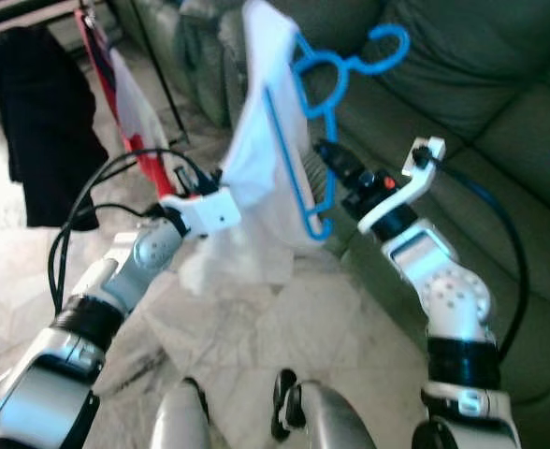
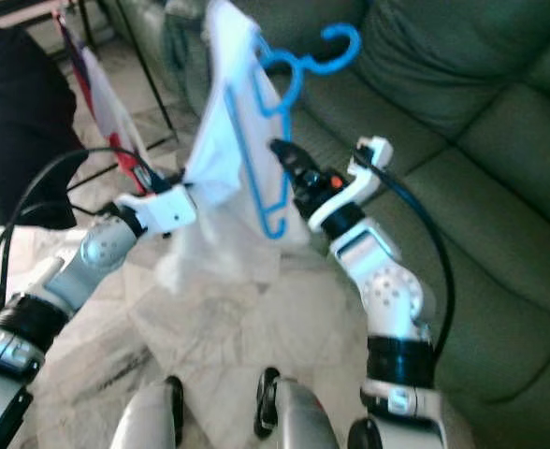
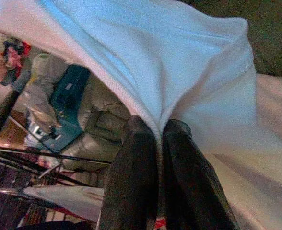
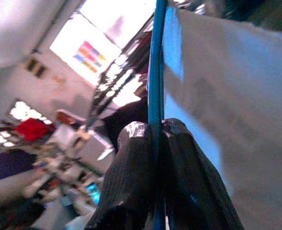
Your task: Hang hanger
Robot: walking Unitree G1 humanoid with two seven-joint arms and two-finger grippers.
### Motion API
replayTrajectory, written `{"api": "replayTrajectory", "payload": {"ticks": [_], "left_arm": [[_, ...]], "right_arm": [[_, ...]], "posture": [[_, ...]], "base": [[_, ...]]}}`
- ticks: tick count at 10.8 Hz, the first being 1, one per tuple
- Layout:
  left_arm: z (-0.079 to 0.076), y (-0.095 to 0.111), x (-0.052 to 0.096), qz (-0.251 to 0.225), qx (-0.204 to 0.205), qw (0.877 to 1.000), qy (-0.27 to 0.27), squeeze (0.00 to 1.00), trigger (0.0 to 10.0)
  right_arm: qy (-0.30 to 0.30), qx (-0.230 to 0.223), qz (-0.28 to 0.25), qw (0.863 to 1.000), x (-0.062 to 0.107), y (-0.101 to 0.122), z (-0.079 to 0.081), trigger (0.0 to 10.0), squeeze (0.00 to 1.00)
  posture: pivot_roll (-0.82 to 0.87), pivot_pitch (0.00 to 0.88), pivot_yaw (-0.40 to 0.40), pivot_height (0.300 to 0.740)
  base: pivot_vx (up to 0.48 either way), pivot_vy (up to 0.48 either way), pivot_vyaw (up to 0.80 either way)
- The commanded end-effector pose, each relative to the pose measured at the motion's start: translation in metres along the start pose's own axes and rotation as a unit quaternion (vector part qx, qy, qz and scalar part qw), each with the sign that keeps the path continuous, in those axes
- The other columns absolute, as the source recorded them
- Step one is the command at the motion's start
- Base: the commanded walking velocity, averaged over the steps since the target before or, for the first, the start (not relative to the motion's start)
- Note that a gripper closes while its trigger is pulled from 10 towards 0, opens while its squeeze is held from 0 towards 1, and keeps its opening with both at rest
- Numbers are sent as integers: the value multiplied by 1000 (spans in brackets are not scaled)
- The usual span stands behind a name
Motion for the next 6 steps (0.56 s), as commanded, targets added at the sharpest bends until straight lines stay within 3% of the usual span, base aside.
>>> {"api": "replayTrajectory", "payload": {"ticks": [1, 2, 3, 4, 5, 6], "left_arm": [[1, 4, -2, -15, -4, 1000, 13, 0, 10000], [5, 8, -3, -22, 5, 999, 33, 0, 10000], [18, 14, -2, -35, 10, 996, 76, 0, 10000], [26, 16, -1, -42, 30, 994, 100, 0, 10000], [26, 19, 1, -48, 48, 992, 105, 0, 10000], [23, 18, 2, -48, 65, 991, 102, 0, 10000]], "right_arm": [[61, 4, -4, 998, 3, 5, 28, 10000, 0], [48, 23, 3, 999, 5, 2, 23, 10000, 0], [-38, 178, -5, 983, 6, 5, -9, 10000, 0], [-78, 304, -9, 950, 9, 11, -26, 10000, 0], [-83, 351, -18, 933, 9, 15, -27, 10000, 0], [-70, 375, -25, 924, 8, 15, -21, 10000, 0]], "posture": [[47, 186, -70, 740], [48, 184, -71, 740], [52, 182, -74, 740], [54, 182, -74, 740], [56, 181, -74, 740], [61, 180, -76, 740]], "base": [[0, 0, 0], [0, 0, 0], [0, 0, 0], [0, 0, 0], [0, 0, 0], [0, 0, 0]]}}
Point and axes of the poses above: a point about 5 cm out from each wrist's last joint towards the gripper, its own x axis pointing back from the gripper into the wrist, its own y axis along the axis of the wrist's last joint, z = x × y, the point moved 6 cm from there along -x, pointing out of the wrist towards the gripper, and after that the axes turned 5 degrees about -x, right-handed, at the moved point
